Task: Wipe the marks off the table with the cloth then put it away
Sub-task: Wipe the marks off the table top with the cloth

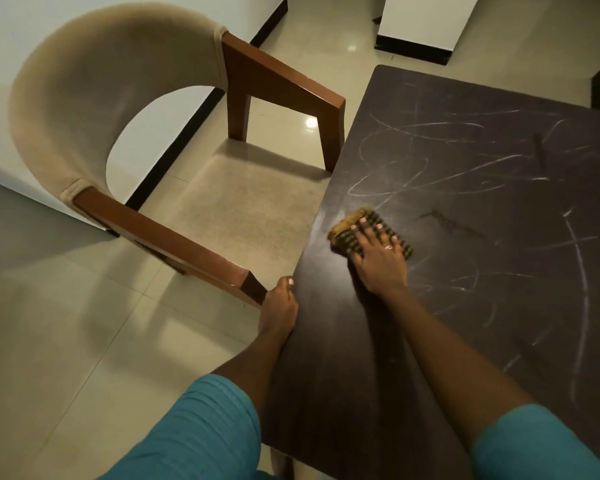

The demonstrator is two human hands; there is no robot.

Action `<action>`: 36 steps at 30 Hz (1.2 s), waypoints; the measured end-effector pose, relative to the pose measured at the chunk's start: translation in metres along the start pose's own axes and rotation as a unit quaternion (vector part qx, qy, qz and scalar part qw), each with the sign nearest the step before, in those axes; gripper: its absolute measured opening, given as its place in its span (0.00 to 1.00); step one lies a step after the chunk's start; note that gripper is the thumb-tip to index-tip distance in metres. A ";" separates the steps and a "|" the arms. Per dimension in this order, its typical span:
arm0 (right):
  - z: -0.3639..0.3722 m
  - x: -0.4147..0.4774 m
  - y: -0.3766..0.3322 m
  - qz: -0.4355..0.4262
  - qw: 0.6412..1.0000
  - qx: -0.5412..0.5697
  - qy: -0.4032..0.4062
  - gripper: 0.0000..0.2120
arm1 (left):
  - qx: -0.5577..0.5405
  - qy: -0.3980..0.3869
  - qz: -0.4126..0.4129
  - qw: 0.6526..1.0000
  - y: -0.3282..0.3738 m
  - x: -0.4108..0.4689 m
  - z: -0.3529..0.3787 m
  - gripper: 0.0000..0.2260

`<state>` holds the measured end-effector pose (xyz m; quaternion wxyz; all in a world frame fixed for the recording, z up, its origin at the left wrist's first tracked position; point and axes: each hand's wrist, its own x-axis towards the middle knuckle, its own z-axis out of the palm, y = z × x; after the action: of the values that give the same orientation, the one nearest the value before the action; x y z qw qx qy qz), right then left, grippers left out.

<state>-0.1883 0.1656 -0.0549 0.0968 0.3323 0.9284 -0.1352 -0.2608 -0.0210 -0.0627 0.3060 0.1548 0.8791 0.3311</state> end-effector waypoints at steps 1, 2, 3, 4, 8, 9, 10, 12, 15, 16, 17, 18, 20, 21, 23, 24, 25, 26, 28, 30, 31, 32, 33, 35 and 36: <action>-0.004 0.008 0.010 0.020 1.000 0.004 0.007 0.27 | 0.003 0.002 0.002 1.000 0.000 0.000 0.000 0.14; -0.009 0.017 0.018 0.039 0.999 0.010 0.013 0.27 | 0.007 0.004 0.004 1.000 0.000 0.001 0.001 0.14; -0.013 0.025 0.024 0.059 0.998 0.017 0.016 0.27 | 0.011 0.006 0.006 1.000 -0.001 0.002 0.001 0.14; -0.016 0.033 0.029 0.079 0.996 0.025 0.019 0.27 | 0.015 0.008 0.008 1.000 -0.001 0.002 0.001 0.14; -0.020 0.055 0.020 0.130 0.990 0.054 0.026 0.27 | 0.035 0.013 0.009 0.999 0.000 0.004 0.000 0.13; -0.019 0.057 0.014 0.132 0.989 0.056 0.032 0.27 | 0.039 0.014 0.008 0.999 0.001 0.004 0.000 0.14; -0.017 0.058 0.005 0.124 0.990 0.056 0.035 0.27 | 0.042 0.016 0.007 0.999 0.001 0.004 0.001 0.14; -0.013 0.056 -0.015 0.078 0.995 0.054 0.033 0.26 | 0.049 0.017 0.007 0.999 0.001 0.004 0.001 0.14; 0.002 0.041 -0.051 -0.022 0.999 0.036 0.018 0.25 | 0.059 0.015 0.004 0.998 0.000 0.005 0.003 0.14; 0.008 0.034 -0.060 -0.053 0.998 0.026 0.010 0.25 | 0.066 0.017 0.003 0.998 -0.001 0.005 0.004 0.14; 0.013 0.027 -0.065 -0.080 0.997 0.012 0.003 0.25 | 0.075 0.020 0.001 0.997 -0.002 0.006 0.005 0.14; 0.017 0.022 -0.066 -0.102 0.995 -0.003 -0.003 0.25 | 0.084 0.024 0.001 0.996 -0.003 0.006 0.005 0.14; 0.017 0.021 -0.060 -0.133 0.991 -0.025 -0.011 0.25 | 0.096 0.026 -0.002 0.995 -0.002 0.007 0.005 0.13; 0.014 0.025 -0.055 -0.144 0.989 -0.030 -0.015 0.25 | 0.102 0.027 -0.001 0.994 0.000 0.007 0.005 0.13; 0.009 0.035 -0.049 -0.154 0.987 -0.033 -0.023 0.25 | 0.114 0.029 -0.005 0.993 0.001 0.007 0.005 0.14; 0.007 0.040 -0.047 -0.148 0.988 -0.035 -0.023 0.25 | 0.117 0.029 -0.004 0.993 0.001 0.007 0.005 0.14; 0.004 0.047 -0.045 -0.141 0.989 -0.034 -0.021 0.25 | 0.118 0.028 -0.004 0.993 0.001 0.007 0.006 0.14; 0.001 0.054 -0.043 -0.133 0.990 -0.031 -0.019 0.25 | 0.120 0.030 -0.003 0.992 0.001 0.006 0.006 0.14; -0.005 0.070 -0.037 -0.120 0.992 -0.028 -0.022 0.25 | 0.128 0.037 0.000 0.991 0.001 0.005 0.008 0.14; -0.013 0.085 -0.026 -0.107 0.994 -0.024 -0.029 0.25 | 0.138 0.045 0.009 0.989 0.003 0.005 0.008 0.14; -0.017 0.092 -0.020 -0.095 0.995 -0.015 -0.033 0.25 | 0.141 0.049 0.010 0.989 0.004 0.004 0.008 0.14; -0.021 0.099 -0.014 -0.078 0.996 -0.005 -0.034 0.25 | 0.142 0.051 0.012 0.989 0.004 0.004 0.008 0.14; -0.025 0.104 -0.006 -0.055 0.998 0.005 -0.028 0.26 | 0.142 0.051 0.014 0.988 0.004 0.004 0.008 0.13; -0.033 0.112 0.016 0.003 1.000 0.020 -0.007 0.26 | 0.143 0.050 0.015 0.988 0.004 0.003 0.008 0.14; -0.037 0.114 0.029 0.033 0.999 0.026 0.005 0.27 | 0.144 0.051 0.014 0.988 0.003 0.003 0.008 0.14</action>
<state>-0.2597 0.2663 -0.0563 0.0882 0.3661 0.9134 -0.1544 -0.2574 -0.0129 -0.0667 0.2304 0.1926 0.9298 0.2128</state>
